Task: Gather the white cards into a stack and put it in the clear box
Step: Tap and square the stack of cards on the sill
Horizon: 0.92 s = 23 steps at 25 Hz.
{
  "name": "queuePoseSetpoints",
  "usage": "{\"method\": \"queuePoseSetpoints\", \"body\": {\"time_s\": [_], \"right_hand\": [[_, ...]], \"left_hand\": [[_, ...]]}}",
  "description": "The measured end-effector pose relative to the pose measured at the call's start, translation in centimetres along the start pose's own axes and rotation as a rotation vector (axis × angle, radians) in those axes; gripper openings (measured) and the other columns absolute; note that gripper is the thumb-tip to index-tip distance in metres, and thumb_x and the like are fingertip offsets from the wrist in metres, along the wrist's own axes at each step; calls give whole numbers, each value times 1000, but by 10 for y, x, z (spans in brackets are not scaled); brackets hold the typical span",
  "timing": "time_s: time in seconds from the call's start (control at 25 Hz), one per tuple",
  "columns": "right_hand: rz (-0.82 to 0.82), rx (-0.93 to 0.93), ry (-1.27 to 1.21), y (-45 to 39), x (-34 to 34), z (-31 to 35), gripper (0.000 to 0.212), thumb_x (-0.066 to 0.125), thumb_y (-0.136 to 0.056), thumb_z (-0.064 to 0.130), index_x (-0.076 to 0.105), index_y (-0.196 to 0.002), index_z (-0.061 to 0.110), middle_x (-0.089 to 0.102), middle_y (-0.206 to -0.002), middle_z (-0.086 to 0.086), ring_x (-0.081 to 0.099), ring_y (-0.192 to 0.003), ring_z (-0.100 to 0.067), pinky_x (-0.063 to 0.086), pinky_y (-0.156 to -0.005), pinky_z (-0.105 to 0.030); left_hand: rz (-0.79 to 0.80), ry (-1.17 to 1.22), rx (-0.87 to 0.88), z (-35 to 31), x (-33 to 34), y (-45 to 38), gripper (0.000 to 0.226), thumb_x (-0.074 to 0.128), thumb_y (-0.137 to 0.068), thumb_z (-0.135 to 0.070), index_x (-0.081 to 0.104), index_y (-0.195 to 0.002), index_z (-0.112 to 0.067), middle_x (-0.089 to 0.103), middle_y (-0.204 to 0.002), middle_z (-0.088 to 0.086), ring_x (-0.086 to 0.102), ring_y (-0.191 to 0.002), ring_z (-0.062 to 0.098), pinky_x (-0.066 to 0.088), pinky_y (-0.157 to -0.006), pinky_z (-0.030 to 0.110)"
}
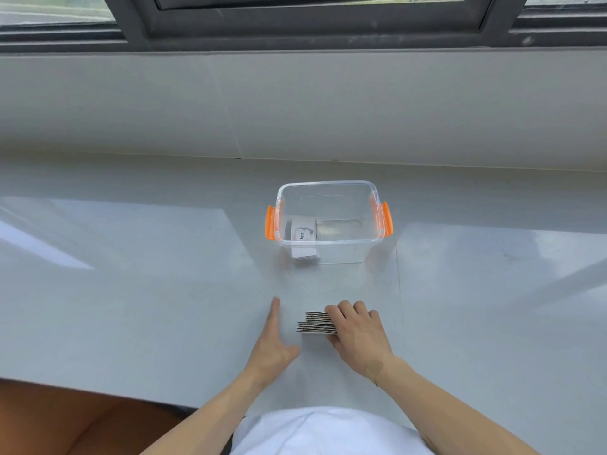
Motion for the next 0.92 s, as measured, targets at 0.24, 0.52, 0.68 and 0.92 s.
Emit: {"method": "queuePoseSetpoints", "body": {"time_s": [0.24, 0.52, 0.68, 0.92], "right_hand": [[-26, 4, -2, -1, -1, 0, 34, 60, -83, 23, 50, -116, 23, 58, -105, -1, 52, -90, -31, 35, -66, -40], [5, 18, -17, -7, 3, -5, 37, 57, -86, 28, 45, -121, 26, 55, -113, 1, 48, -99, -30, 35, -70, -41], [50, 109, -369, -13, -6, -17, 40, 61, -83, 35, 45, -120, 34, 57, -113, 9, 48, -104, -22, 41, -79, -40], [-41, 142, -1095, -3, -25, -6, 36, 77, -69, 32, 58, -99, 36, 68, -93, -3, 61, -92, -21, 56, -74, -36]], "left_hand": [[81, 153, -58, -20, 54, -11, 100, 47, -77, 14, -1, -151, -34, 18, -154, -13, 31, -131, 4, 34, -92, 17], [182, 12, 16, -27, 47, -12, 110, 41, -76, 15, -20, -146, -42, 12, -155, -14, 34, -138, 9, 45, -90, 21], [131, 106, 52, -37, 24, -16, 89, 60, -81, 6, 19, -149, -32, 44, -140, -7, 48, -120, -7, 42, -87, 8], [-2, 135, 227, -74, -5, -7, 40, 74, -73, -9, 59, -103, -30, 69, -95, -13, 65, -93, 11, 53, -77, 20]]}}
Point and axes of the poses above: each hand's wrist, its own y-axis away from the middle knuckle, its own x-axis out of the palm, z = x × y, the point moved 10 cm from there along -y, towards the middle knuckle
